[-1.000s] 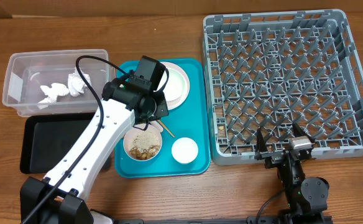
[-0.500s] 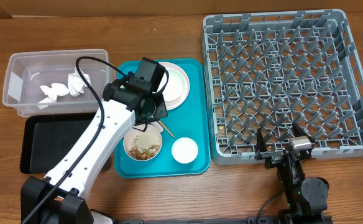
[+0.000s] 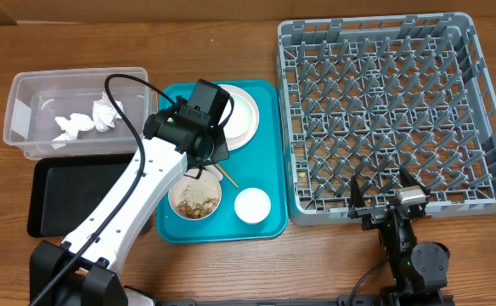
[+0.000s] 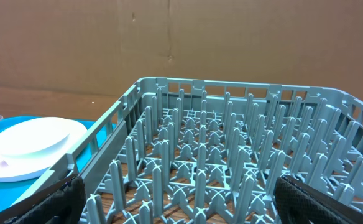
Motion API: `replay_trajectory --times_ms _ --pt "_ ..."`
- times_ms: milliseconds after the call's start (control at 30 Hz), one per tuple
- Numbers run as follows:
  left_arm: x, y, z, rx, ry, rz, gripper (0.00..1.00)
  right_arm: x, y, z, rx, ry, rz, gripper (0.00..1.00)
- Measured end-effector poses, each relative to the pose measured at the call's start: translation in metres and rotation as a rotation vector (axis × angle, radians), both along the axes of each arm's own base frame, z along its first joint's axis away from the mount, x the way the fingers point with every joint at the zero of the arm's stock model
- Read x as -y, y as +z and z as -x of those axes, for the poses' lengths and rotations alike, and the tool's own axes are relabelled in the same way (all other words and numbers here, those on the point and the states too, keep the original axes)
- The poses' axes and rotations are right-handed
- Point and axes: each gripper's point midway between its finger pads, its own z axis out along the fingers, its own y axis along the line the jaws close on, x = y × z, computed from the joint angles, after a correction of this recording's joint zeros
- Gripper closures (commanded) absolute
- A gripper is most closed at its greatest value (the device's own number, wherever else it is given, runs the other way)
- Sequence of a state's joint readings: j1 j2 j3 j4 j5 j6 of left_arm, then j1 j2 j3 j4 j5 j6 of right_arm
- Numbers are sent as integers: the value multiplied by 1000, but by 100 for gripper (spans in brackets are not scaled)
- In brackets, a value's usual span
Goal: Sort waste into correct bins and load items into the dishwasher
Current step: 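Reach the left gripper to the tray and grasp the red snack wrapper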
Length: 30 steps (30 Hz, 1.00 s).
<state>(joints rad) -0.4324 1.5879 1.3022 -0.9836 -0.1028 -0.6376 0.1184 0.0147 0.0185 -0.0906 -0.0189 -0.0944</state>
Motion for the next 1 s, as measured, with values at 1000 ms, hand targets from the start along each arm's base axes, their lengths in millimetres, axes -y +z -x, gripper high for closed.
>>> replay_trajectory --times_ms 1000 --pt "-26 -75 -34 -48 77 -224 58 0 0 0 0 0 0 0"
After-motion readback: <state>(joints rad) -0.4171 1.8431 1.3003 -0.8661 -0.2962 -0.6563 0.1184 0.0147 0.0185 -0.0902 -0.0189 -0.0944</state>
